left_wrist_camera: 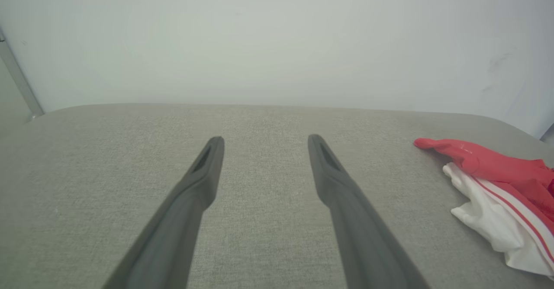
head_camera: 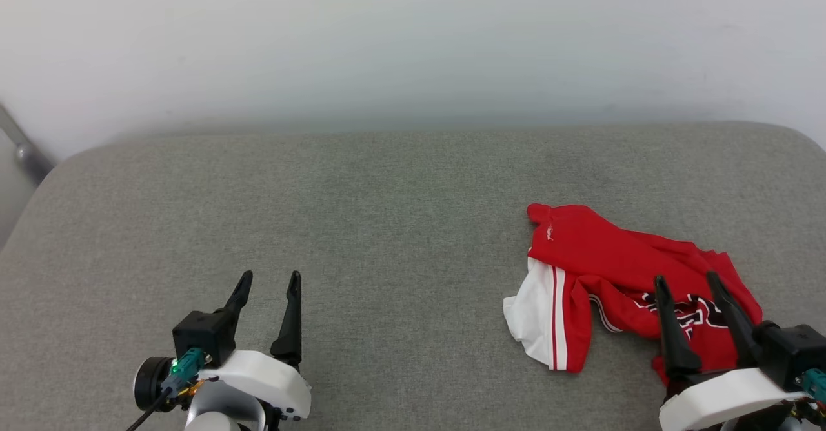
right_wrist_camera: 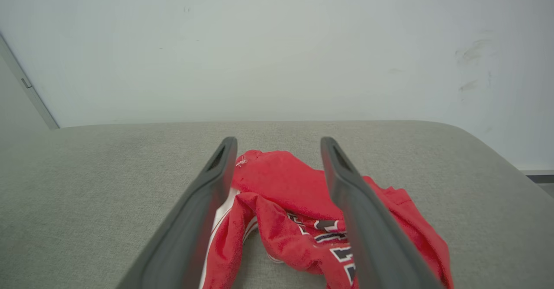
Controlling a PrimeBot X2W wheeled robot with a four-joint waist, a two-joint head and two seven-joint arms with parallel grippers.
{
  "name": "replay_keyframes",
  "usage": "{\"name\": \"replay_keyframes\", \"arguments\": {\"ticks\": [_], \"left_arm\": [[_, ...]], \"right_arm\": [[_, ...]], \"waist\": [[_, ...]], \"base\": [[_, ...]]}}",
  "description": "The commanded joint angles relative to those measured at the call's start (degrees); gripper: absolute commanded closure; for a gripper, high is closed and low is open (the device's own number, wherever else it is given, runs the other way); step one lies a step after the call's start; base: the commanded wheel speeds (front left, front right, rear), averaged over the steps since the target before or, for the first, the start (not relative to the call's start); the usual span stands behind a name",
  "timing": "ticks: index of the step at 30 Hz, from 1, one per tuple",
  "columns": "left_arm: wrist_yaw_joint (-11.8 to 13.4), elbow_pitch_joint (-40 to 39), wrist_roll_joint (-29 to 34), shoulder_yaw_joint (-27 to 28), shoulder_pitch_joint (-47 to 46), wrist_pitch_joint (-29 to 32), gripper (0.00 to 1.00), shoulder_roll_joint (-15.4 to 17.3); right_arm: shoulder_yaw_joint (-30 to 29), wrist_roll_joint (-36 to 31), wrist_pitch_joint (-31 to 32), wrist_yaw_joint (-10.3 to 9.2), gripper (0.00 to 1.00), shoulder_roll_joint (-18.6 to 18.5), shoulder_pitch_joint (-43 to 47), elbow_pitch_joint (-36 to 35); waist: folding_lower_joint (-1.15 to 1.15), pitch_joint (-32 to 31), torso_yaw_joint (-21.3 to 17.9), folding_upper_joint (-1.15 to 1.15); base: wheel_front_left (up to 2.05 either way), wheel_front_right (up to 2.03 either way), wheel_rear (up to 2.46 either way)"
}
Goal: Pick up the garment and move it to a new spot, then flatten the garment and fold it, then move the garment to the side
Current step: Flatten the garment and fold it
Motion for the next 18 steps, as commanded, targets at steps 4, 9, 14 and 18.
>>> {"name": "replay_keyframes", "arguments": {"ticks": [4,9,14,18], "left_arm": [[-1.0,-0.56,0.7,-1.61,-2.16,1.31,0.0,-0.34],[-3.32,-0.45,1.85,-5.14,-7.6,3.69,0.0,-1.51],[-6.75,0.6,2.41,-9.24,-14.95,7.17,0.0,-4.07],[-9.5,3.03,1.96,-13.37,-20.12,11.73,0.0,-5.69]], "right_arm": [[0.38,-0.05,0.65,-0.02,0.0,0.26,1.69,-2.24],[0.16,0.62,1.35,-0.03,0.0,0.26,0.94,-4.21],[-0.89,1.22,1.1,-0.02,0.0,0.27,-0.1,-5.08],[-1.41,1.66,0.59,-0.02,0.0,0.27,-1.44,-5.09]], "waist": [[0.0,0.38,-1.49,0.0],[0.0,2.62,-3.33,0.0],[0.0,5.67,-4.6,0.0],[0.0,8.65,-5.58,0.0]], "base": [[0.0,0.0,0.0],[0.0,0.0,0.0],[0.0,0.0,0.0],[0.0,0.0,0.0]]}}
